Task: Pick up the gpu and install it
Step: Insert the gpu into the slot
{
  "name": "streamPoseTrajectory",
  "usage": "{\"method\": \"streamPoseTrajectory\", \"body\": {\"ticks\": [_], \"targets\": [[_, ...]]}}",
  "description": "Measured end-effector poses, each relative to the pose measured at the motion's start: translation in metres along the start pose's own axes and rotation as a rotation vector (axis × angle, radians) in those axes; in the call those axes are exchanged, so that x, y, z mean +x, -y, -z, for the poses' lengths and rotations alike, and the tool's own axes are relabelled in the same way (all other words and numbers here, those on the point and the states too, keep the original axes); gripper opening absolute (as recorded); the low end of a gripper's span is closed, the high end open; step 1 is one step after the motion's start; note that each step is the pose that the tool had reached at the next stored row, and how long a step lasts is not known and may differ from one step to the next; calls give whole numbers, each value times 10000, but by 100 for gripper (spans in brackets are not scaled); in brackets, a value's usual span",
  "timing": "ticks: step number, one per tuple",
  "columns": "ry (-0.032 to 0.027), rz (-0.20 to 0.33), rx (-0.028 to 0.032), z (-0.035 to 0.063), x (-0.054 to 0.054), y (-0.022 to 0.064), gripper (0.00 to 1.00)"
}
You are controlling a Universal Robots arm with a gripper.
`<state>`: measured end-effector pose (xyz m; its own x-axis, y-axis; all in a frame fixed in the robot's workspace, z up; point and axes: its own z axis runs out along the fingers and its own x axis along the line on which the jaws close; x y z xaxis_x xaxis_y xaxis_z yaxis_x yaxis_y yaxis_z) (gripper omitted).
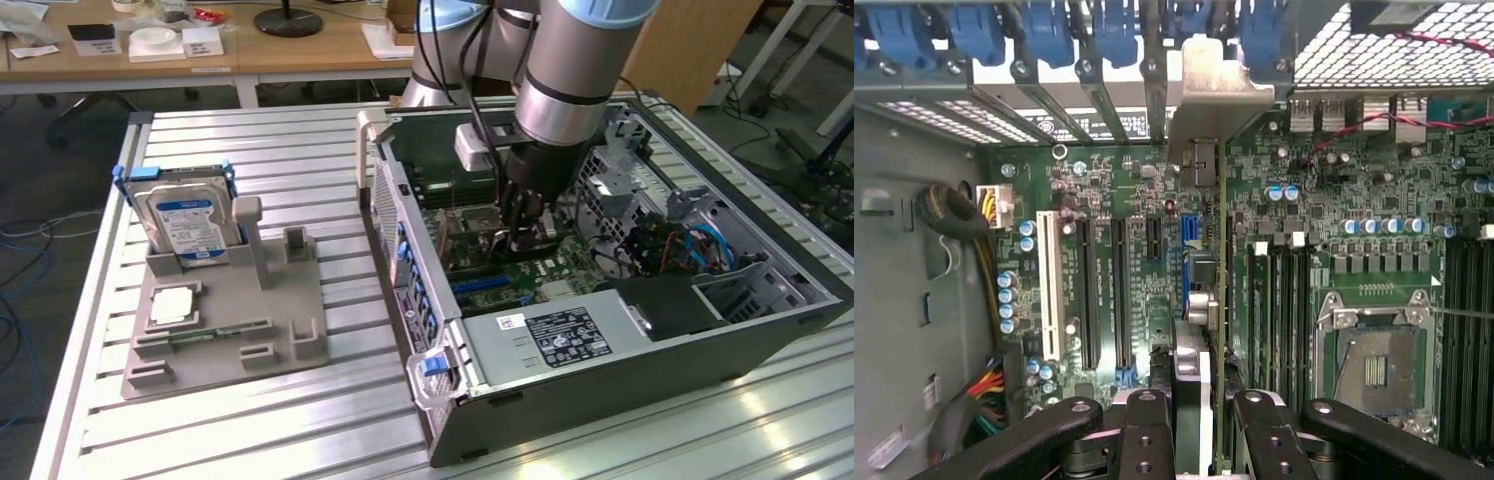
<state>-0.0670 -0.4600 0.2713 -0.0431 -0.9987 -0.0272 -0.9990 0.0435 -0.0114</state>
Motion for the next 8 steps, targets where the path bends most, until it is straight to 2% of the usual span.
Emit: {"method": "streamPoseTrajectory", "body": {"ticks": [5, 8], "targets": [[0, 0, -2, -78, 3, -20, 28], [0, 0, -3, -87, 4, -42, 28]]}}
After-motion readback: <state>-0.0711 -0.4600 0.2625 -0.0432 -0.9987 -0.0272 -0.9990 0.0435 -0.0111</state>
